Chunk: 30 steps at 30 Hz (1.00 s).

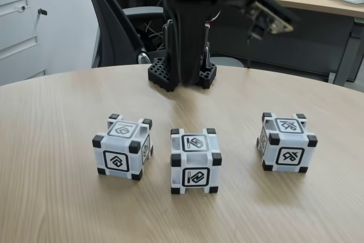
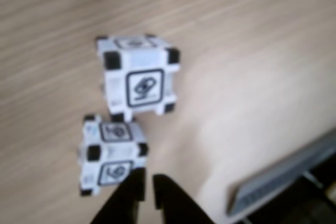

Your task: Stack cubes from left to right.

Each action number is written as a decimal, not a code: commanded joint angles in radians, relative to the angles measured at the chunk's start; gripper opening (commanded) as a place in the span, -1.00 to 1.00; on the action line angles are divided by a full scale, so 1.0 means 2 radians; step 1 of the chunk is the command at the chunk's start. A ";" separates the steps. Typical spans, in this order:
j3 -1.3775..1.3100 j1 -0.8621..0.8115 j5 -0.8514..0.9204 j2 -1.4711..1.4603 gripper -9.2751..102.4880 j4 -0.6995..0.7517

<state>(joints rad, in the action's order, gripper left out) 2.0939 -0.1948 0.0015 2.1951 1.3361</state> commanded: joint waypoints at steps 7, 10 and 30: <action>-0.079 -0.005 -0.071 -0.172 -0.84 -0.005; -0.079 -0.005 -0.082 -0.196 -0.84 -0.005; -0.072 0.186 -0.187 -0.193 -0.84 0.002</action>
<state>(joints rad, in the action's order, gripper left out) 1.9880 0.1089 -0.3206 1.8040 1.3361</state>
